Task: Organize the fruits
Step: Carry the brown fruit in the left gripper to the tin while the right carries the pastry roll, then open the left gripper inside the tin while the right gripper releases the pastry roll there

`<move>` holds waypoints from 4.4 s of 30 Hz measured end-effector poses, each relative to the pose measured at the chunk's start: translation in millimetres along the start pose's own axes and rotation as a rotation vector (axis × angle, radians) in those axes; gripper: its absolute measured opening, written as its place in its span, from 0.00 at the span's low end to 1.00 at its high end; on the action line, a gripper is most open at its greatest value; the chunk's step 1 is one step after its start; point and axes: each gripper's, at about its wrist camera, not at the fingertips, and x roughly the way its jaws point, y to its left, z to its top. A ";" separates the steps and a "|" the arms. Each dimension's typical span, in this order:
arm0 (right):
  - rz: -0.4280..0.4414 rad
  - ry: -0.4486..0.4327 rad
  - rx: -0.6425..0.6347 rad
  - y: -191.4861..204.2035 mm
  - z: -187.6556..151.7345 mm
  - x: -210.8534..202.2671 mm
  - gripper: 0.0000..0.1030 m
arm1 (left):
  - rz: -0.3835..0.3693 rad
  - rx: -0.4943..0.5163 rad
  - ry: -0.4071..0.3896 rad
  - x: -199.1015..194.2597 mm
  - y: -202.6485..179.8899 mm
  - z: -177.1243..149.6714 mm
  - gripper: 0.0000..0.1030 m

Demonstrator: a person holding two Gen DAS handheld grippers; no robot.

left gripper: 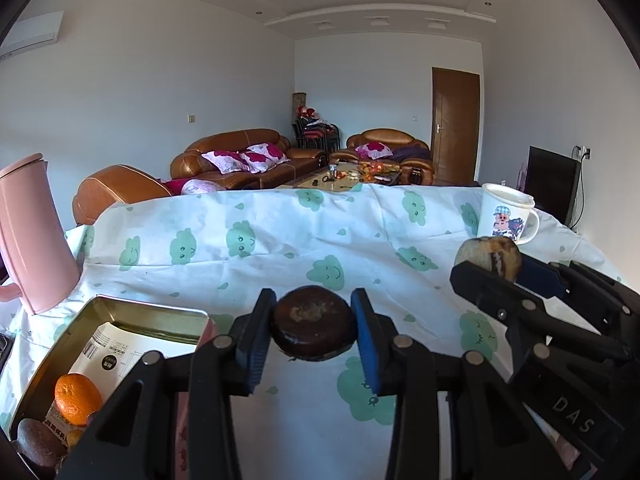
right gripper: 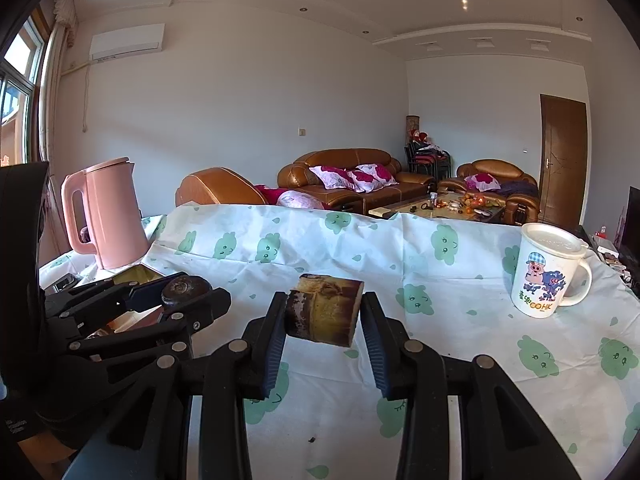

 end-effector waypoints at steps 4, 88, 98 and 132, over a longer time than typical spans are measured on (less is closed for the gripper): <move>-0.004 -0.020 -0.007 2.2 -1.1 -5.7 0.38 | 0.009 0.008 -0.019 -5.2 -2.0 -0.7 0.39; 0.348 0.153 -0.106 176.9 24.7 44.1 0.38 | 0.223 -0.154 0.104 -75.0 176.9 -35.4 0.39; 0.333 0.335 -0.132 191.3 0.7 86.0 0.38 | 0.208 -0.166 0.175 -57.5 184.5 -48.6 0.39; 0.234 0.200 -0.107 169.4 12.4 14.3 0.66 | 0.176 -0.197 0.039 -112.4 181.2 -41.9 0.97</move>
